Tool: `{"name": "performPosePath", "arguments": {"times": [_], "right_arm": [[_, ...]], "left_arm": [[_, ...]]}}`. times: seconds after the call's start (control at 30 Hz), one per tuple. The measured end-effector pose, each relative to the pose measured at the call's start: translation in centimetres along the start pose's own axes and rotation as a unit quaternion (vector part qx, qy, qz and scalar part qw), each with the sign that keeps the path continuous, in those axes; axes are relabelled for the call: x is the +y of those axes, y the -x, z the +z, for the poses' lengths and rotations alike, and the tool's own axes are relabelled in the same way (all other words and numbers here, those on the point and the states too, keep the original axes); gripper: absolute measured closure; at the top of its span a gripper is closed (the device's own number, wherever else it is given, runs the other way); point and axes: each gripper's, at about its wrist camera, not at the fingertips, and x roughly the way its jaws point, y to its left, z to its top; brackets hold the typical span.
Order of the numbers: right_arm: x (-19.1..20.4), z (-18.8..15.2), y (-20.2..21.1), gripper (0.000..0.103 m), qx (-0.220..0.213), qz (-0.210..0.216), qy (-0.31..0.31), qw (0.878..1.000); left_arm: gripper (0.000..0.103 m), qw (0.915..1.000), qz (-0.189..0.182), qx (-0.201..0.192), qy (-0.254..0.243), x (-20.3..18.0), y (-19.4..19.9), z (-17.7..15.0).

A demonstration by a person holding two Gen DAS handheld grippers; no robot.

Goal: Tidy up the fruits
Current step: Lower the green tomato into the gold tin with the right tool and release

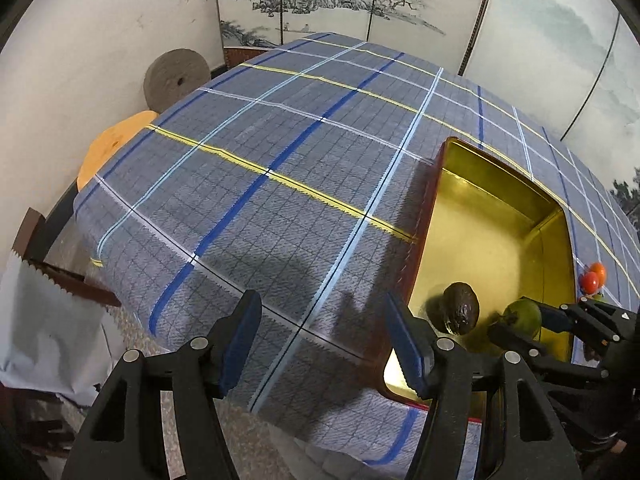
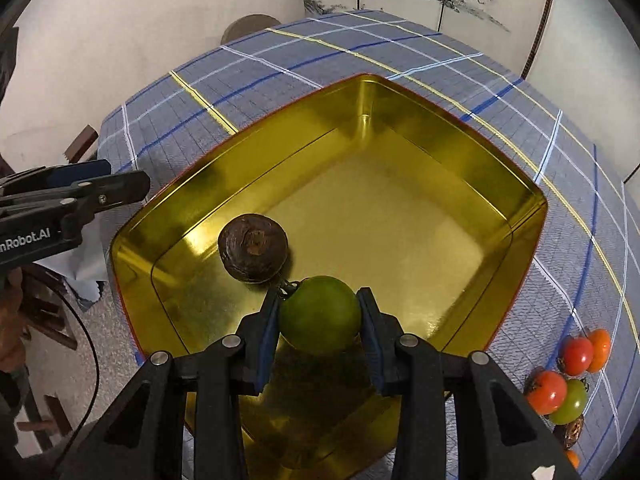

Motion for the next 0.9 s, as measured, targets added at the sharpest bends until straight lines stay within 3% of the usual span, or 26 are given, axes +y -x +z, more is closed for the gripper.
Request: {"name": "performPosePath", "arguments": {"times": [0.33,0.57,0.9], "right_arm": [[0.6,0.1,-0.9,0.067,0.005,-0.011,0.007,1.0],[0.9,0.2,-0.5,0.058,-0.001,-0.011,0.007,1.0],[-1.1,-1.8,6.0,0.058,-0.08,-0.003,-0.031,0.996]], "left_arm": [[0.037,1.0,-0.007,0.003,-0.004,-0.2,0.2,-0.1],[0.037,1.0,-0.008,0.002,-0.004,-0.2,0.2,-0.1],[0.036,0.9989,-0.029,-0.016,-0.032,-3.3,1.7,-0.2]]}}
